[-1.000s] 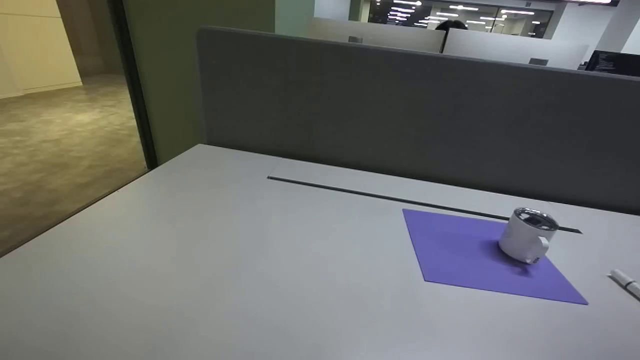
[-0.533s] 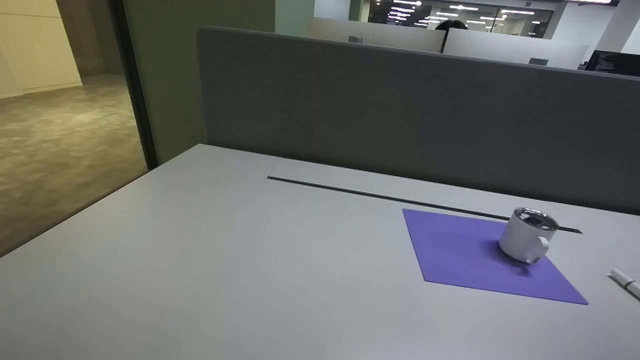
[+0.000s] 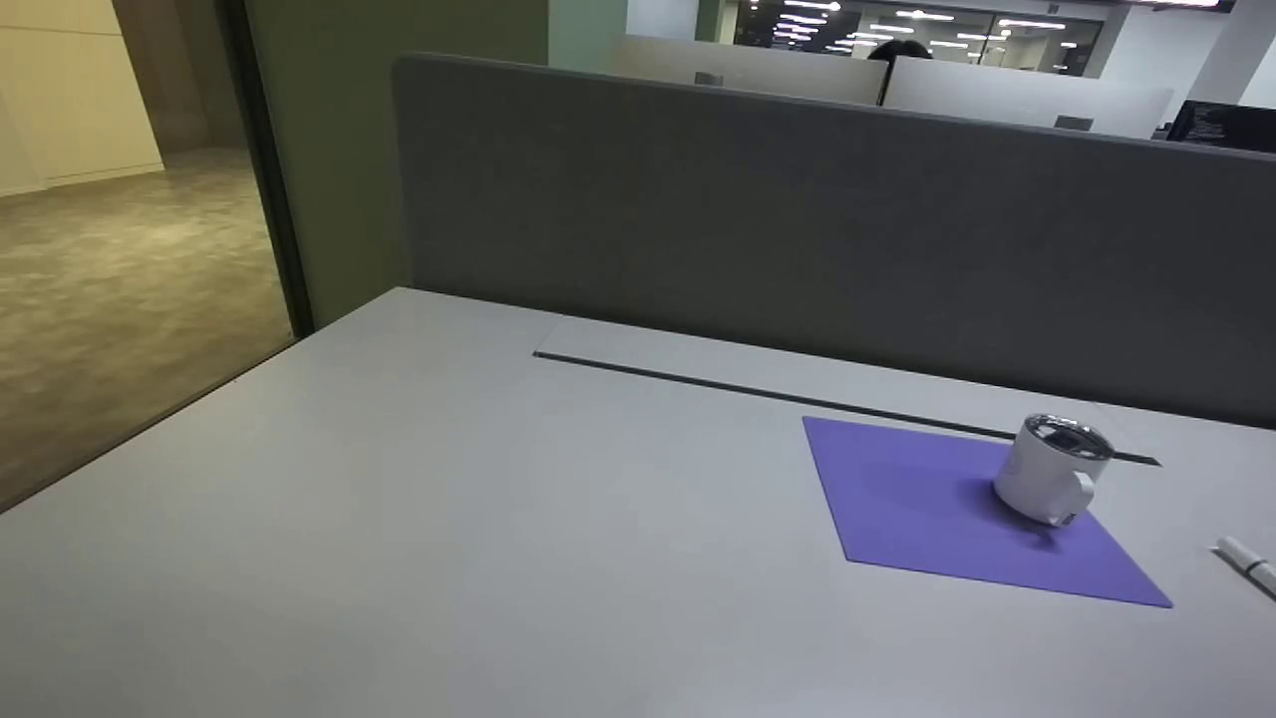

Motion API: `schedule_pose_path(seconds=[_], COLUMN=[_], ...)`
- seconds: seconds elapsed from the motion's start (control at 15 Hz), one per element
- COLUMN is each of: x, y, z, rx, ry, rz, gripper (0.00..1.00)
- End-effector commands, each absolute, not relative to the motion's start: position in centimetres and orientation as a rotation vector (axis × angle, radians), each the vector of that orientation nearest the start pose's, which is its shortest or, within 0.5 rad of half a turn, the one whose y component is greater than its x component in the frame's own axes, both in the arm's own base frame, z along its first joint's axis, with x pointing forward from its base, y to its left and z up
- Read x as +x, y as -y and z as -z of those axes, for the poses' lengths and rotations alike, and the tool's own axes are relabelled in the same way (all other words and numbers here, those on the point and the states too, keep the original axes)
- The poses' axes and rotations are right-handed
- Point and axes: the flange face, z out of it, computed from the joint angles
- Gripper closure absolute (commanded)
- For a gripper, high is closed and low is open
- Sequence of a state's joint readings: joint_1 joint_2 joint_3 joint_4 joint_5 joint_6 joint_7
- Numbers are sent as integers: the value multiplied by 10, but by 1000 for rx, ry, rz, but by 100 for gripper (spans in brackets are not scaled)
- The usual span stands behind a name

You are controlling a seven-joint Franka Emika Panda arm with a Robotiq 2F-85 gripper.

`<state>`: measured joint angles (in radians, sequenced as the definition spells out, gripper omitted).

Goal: Close the sliding lid on the travel mug

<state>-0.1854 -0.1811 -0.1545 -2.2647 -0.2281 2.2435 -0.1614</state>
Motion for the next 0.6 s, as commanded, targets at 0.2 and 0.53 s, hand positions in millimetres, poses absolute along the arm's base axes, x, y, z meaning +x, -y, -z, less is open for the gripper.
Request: schedule_pose_path(seconds=[0.2, 0.53], x=[547, 604], y=[183, 176], z=[-427, -408], rx=[-3322, -3249], ry=[159, 194], rz=[300, 248], gripper=[0, 49])
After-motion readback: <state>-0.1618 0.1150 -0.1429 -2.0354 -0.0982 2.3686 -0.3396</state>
